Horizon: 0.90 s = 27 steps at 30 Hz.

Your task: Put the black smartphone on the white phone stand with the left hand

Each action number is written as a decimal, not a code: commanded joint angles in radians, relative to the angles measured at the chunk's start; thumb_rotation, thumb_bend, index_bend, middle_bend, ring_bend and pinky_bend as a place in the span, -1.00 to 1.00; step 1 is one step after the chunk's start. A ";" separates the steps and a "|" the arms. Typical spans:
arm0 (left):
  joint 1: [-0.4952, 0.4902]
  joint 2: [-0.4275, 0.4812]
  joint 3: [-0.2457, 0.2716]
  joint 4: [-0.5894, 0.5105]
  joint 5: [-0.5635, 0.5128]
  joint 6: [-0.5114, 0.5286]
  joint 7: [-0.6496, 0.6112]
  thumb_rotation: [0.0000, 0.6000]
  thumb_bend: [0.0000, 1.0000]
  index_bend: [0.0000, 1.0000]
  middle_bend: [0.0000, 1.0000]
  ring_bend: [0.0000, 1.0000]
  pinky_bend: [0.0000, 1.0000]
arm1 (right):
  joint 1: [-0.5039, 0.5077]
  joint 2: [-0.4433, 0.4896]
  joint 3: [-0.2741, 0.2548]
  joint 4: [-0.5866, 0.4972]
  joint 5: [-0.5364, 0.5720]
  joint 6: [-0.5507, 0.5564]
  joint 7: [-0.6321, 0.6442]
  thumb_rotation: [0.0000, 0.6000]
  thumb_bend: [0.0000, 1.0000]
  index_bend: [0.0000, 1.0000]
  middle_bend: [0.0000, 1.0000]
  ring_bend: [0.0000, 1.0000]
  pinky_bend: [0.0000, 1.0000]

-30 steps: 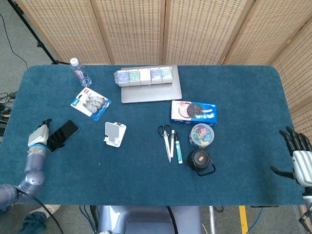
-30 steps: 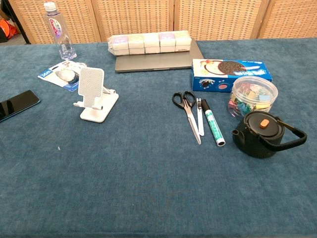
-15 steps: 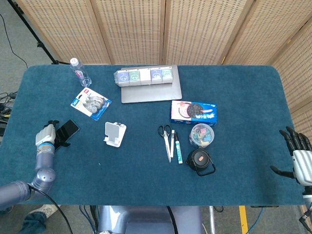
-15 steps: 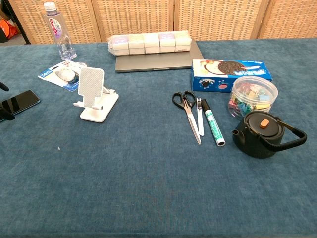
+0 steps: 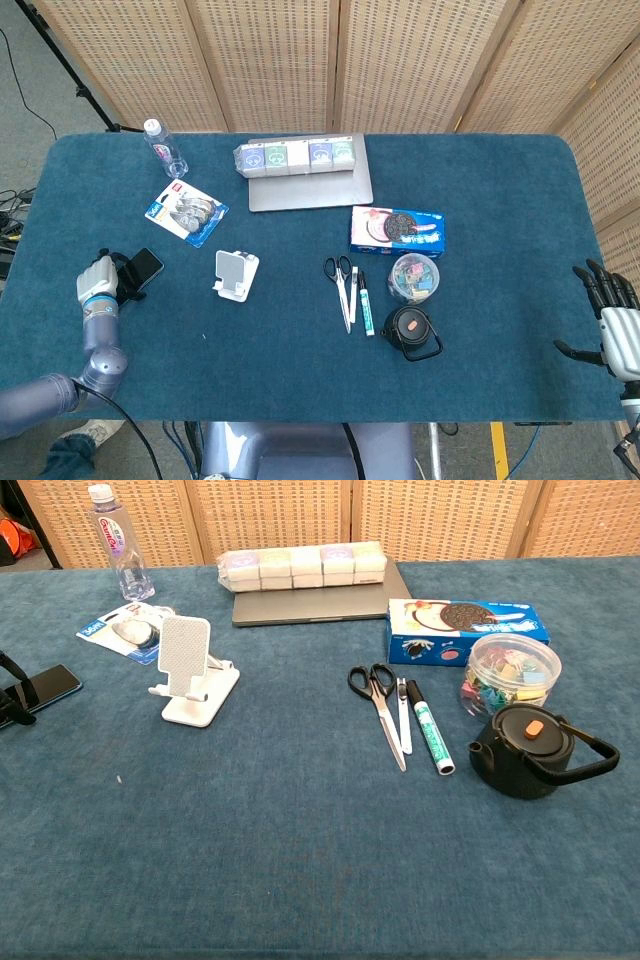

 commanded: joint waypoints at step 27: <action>0.115 -0.049 -0.041 0.011 0.310 0.105 -0.106 1.00 -0.32 0.32 -0.27 -0.27 -0.02 | 0.002 0.003 -0.003 -0.002 -0.002 -0.009 0.012 1.00 -1.00 -1.00 -1.00 -1.00 -1.00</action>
